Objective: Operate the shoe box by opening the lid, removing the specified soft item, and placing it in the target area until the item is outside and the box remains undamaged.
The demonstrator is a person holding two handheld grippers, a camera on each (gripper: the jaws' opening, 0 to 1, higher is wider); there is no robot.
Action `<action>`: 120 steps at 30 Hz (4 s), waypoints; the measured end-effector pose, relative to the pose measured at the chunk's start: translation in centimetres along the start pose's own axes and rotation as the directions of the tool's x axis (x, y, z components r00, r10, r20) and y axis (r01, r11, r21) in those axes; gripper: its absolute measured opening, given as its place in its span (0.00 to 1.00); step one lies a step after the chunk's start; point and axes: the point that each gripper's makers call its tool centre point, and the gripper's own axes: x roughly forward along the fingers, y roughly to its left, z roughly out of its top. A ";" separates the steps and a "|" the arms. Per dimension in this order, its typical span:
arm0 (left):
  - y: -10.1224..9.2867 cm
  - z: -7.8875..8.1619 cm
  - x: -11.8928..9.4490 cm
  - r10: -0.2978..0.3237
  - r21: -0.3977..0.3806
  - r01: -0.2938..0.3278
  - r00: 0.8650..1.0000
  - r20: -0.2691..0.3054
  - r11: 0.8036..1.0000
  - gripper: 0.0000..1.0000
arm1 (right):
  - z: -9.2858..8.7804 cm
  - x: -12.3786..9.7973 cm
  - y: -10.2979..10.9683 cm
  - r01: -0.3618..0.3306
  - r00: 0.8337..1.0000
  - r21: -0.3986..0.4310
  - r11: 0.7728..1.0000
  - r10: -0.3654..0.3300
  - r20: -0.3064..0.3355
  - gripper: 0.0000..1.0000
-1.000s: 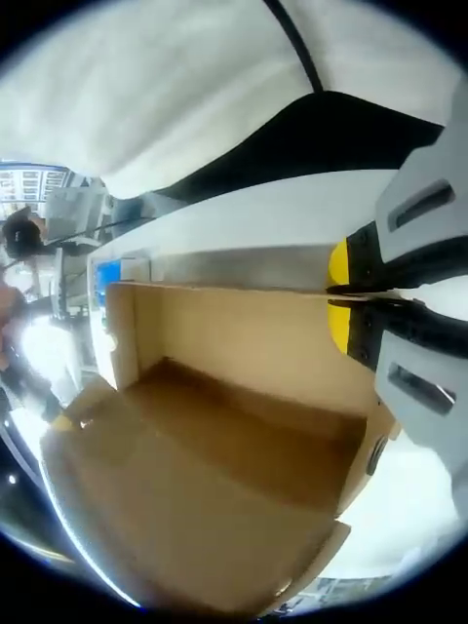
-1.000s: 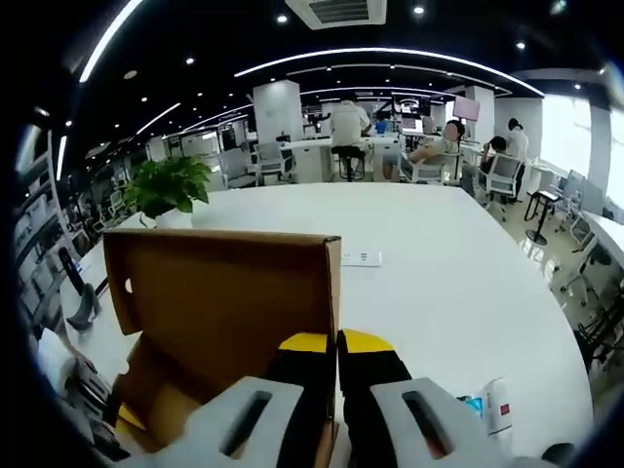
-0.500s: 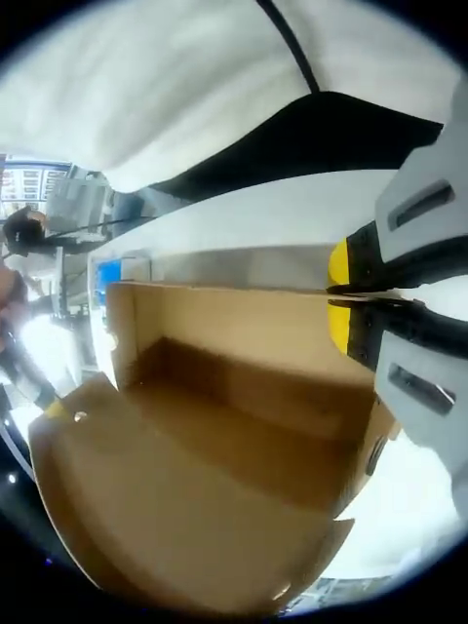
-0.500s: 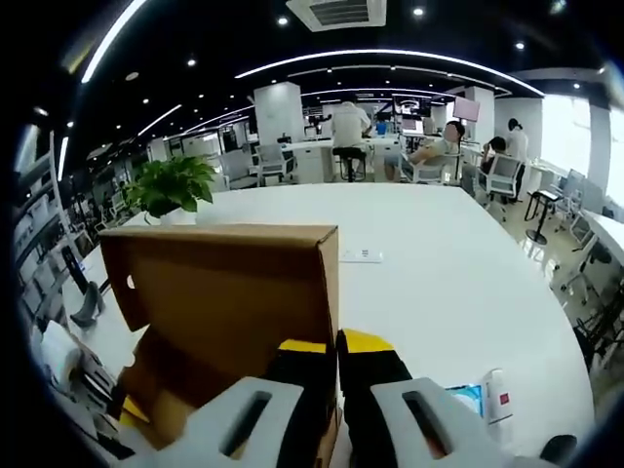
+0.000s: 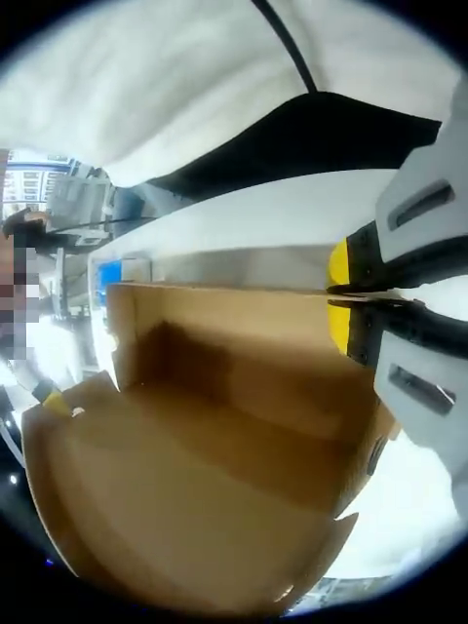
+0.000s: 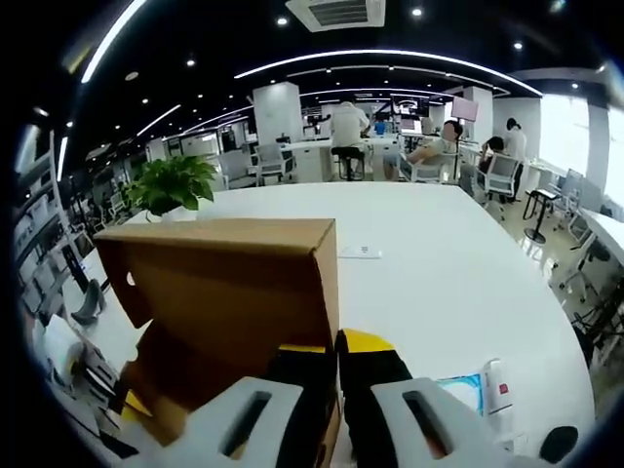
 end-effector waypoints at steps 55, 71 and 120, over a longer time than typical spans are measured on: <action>1.1 -0.5 0.3 0.033 0.008 -0.033 0.995 -0.091 0.999 0.05 | -3.4 -2.1 0.3 0.057 0.996 0.003 0.998 -0.056 -0.066 0.00; 2.1 1.4 -1.1 0.097 -0.076 -0.098 0.995 -0.010 0.992 0.15 | -4.4 -2.1 0.3 0.126 0.989 0.019 0.992 -0.123 -0.086 0.00; 2.4 5.9 -8.5 0.458 -0.608 -0.218 0.847 0.271 0.764 0.99 | -5.2 -1.7 0.4 0.111 0.989 0.074 0.991 -0.102 -0.107 0.01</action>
